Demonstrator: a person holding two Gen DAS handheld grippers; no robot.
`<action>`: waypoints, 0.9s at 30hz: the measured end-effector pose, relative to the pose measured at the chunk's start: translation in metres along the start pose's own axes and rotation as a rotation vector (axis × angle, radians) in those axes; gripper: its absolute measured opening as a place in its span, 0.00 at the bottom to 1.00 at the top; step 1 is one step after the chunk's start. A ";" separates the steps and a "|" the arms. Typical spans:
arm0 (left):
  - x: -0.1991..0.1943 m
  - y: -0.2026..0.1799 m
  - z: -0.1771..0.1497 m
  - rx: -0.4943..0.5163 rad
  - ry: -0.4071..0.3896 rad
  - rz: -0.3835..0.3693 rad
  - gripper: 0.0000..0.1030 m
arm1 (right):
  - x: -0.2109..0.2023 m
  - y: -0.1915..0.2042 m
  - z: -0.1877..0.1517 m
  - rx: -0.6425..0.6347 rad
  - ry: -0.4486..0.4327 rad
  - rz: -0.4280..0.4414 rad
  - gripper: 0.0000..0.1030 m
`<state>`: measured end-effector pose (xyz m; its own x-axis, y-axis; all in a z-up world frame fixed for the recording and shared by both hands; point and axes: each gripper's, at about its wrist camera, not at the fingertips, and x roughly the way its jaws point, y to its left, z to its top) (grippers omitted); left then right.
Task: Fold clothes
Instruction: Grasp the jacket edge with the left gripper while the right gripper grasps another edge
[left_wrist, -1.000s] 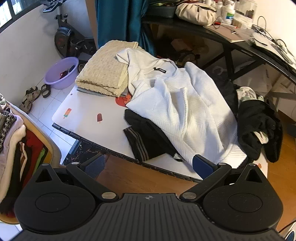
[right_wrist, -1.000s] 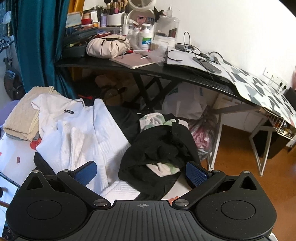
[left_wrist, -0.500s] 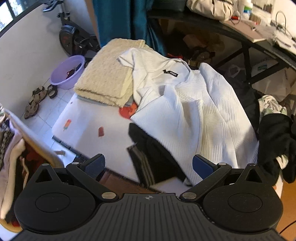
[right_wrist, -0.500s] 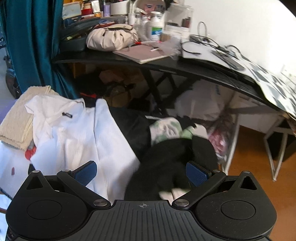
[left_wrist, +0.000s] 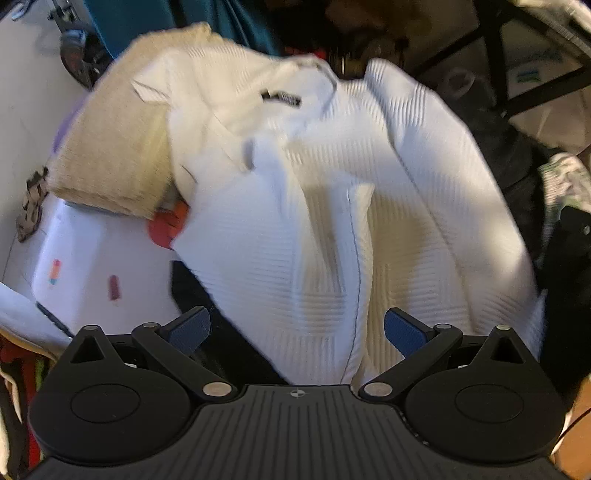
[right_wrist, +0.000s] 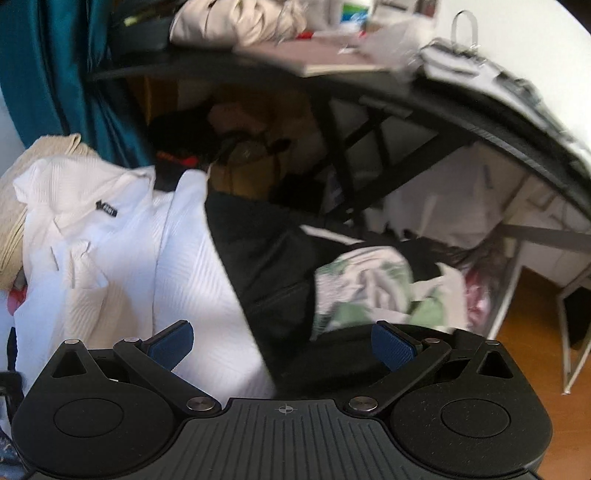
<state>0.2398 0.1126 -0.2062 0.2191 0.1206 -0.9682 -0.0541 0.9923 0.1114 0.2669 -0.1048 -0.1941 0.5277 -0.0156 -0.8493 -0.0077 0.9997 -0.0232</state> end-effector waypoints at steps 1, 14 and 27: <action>0.009 -0.003 0.003 0.002 0.014 0.001 1.00 | 0.007 0.002 0.002 -0.002 0.008 0.009 0.99; 0.096 -0.030 0.028 0.075 0.060 0.024 1.00 | 0.073 0.031 0.027 -0.057 0.020 -0.033 0.99; 0.098 -0.022 0.016 0.028 0.013 -0.030 1.00 | 0.096 0.041 0.014 -0.066 0.097 -0.033 0.99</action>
<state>0.2777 0.1028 -0.2996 0.2074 0.0903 -0.9741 -0.0208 0.9959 0.0879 0.3295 -0.0652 -0.2690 0.4444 -0.0537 -0.8942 -0.0492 0.9952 -0.0842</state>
